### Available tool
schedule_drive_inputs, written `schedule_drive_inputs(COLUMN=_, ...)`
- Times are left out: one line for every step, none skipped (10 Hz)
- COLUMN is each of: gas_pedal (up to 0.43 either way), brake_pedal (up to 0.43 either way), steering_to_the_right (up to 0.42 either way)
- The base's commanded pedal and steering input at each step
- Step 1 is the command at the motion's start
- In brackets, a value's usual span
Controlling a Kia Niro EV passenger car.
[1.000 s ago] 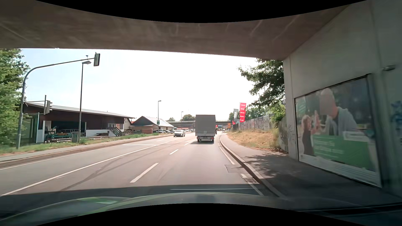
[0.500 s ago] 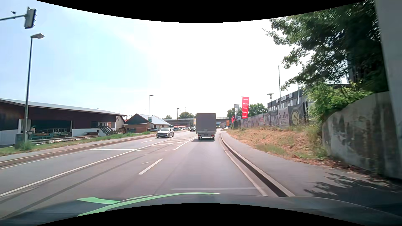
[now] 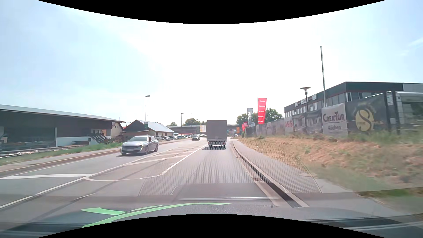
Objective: Follow the waypoints while adhering to traffic rules and regulations
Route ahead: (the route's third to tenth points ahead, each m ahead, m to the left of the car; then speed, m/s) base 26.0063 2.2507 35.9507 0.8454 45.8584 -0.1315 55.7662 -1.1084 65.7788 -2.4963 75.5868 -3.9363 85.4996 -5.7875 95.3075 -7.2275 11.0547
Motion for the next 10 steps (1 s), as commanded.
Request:
schedule_drive_inputs(gas_pedal=0.169, brake_pedal=0.0, steering_to_the_right=0.014)
schedule_drive_inputs(gas_pedal=0.169, brake_pedal=0.0, steering_to_the_right=0.014)
schedule_drive_inputs(gas_pedal=0.169, brake_pedal=0.0, steering_to_the_right=0.014)
schedule_drive_inputs(gas_pedal=0.169, brake_pedal=0.0, steering_to_the_right=0.014)
schedule_drive_inputs(gas_pedal=0.169, brake_pedal=0.0, steering_to_the_right=0.014)
schedule_drive_inputs(gas_pedal=0.169, brake_pedal=0.0, steering_to_the_right=0.014)
schedule_drive_inputs(gas_pedal=0.169, brake_pedal=0.0, steering_to_the_right=0.014)
schedule_drive_inputs(gas_pedal=0.169, brake_pedal=0.0, steering_to_the_right=0.014)
schedule_drive_inputs(gas_pedal=0.169, brake_pedal=0.0, steering_to_the_right=0.014)
schedule_drive_inputs(gas_pedal=0.169, brake_pedal=0.0, steering_to_the_right=0.014)
